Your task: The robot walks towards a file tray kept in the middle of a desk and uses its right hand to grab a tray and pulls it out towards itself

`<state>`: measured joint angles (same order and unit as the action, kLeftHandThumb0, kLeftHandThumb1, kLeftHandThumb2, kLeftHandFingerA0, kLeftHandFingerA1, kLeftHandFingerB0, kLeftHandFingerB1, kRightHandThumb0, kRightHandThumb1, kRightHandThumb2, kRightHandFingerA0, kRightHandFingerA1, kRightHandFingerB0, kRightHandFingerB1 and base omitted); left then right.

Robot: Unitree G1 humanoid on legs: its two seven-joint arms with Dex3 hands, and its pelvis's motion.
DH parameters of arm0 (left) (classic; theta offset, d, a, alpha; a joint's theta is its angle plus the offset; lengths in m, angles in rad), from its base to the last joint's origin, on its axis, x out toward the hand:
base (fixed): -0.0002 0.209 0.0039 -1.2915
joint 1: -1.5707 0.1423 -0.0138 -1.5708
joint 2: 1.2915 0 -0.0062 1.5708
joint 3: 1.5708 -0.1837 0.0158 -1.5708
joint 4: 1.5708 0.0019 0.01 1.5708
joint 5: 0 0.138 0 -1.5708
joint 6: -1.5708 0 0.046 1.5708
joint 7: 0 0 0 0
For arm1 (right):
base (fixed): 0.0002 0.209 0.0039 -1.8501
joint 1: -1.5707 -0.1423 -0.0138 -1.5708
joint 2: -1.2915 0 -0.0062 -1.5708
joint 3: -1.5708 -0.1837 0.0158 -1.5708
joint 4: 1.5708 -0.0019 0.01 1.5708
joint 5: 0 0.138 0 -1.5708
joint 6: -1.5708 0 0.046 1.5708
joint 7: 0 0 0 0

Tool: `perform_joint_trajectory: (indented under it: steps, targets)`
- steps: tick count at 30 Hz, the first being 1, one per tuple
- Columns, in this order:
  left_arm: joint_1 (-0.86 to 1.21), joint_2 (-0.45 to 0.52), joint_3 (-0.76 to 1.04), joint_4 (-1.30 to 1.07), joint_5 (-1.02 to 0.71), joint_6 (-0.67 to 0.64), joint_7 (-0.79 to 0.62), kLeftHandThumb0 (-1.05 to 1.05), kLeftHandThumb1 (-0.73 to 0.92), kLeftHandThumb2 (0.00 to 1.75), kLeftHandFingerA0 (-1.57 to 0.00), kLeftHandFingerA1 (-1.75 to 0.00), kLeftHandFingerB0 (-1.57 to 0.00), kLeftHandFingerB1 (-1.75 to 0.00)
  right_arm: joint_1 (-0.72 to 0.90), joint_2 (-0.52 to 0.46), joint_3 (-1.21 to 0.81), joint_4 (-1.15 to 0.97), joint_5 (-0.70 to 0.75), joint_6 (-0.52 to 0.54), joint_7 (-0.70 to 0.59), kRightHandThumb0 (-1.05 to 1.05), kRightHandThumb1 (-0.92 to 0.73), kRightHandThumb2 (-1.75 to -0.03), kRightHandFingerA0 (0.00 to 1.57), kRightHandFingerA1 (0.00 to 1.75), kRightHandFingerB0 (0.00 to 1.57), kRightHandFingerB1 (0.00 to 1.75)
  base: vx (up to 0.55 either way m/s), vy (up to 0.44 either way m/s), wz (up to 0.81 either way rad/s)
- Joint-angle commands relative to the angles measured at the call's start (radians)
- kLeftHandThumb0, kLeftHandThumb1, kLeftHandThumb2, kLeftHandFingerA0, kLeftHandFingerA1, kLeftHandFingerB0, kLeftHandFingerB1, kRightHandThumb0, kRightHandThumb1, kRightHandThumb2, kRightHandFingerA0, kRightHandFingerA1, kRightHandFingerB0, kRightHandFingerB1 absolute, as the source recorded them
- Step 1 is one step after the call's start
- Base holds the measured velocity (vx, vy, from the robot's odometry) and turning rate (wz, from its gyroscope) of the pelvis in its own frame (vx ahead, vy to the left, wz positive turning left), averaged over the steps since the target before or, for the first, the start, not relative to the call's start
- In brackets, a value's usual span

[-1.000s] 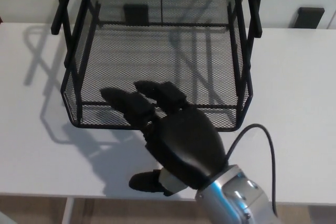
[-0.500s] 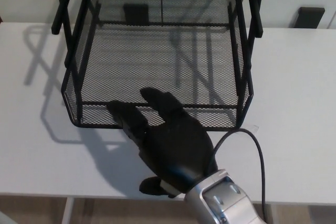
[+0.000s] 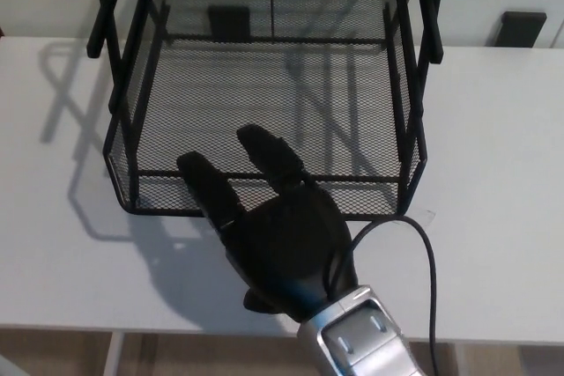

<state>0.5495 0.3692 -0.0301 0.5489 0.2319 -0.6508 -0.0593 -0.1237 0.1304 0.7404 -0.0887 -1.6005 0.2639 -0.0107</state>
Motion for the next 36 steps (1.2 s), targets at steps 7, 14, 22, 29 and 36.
perform_joint_trajectory:
  steps: [7, 14, 22, 29, 36]
  targets:
    - [0.043, 0.081, -0.038, -0.090, 0.039, 0.154, -0.072, -0.38, 0.55, 0.56, -0.61, -0.42, -0.50, -0.39, -0.001, 0.035, 0.020, 0.118, -0.167, 0.217, -0.067, -0.65, -0.30, -0.64, 0.00, 0.36, 0.00, 0.38, 0.00, 0.000, 0.00]
    - [0.040, 0.084, -0.049, -0.079, 0.044, 0.153, -0.058, -0.44, 0.46, 0.72, -0.56, -0.52, -0.47, -0.49, -0.054, 0.013, -0.011, 0.234, -0.151, 0.257, -0.071, -0.66, -0.30, -0.68, 0.00, 0.39, 0.00, 0.33, 0.00, 0.000, 0.00]
    - [0.027, 0.085, -0.053, -0.056, 0.056, 0.145, -0.047, -0.43, 0.46, 0.72, -0.57, -0.52, -0.47, -0.49, -0.079, 0.014, -0.008, 0.244, -0.140, 0.274, -0.066, -0.59, -0.32, -0.80, 0.00, 0.48, 0.00, 0.37, 0.00, 0.000, 0.00]
    - [0.046, 0.096, -0.056, -0.107, 0.071, 0.165, -0.047, -0.37, 0.54, 0.56, -0.61, -0.43, -0.52, -0.40, -0.007, 0.018, 0.053, 0.165, -0.121, 0.267, -0.060, -0.62, -0.35, -0.81, 0.00, 0.46, 0.00, 0.34, 0.00, 0.000, 0.00]
    - [0.034, 0.092, -0.052, -0.096, 0.040, 0.176, -0.078, -0.36, 0.54, 0.56, -0.61, -0.43, -0.51, -0.39, 0.093, 0.002, 0.169, 0.060, -0.136, 0.263, -0.067, -0.69, -0.29, -0.69, 0.00, 0.43, 0.00, 0.34, 0.00, 0.000, 0.00]
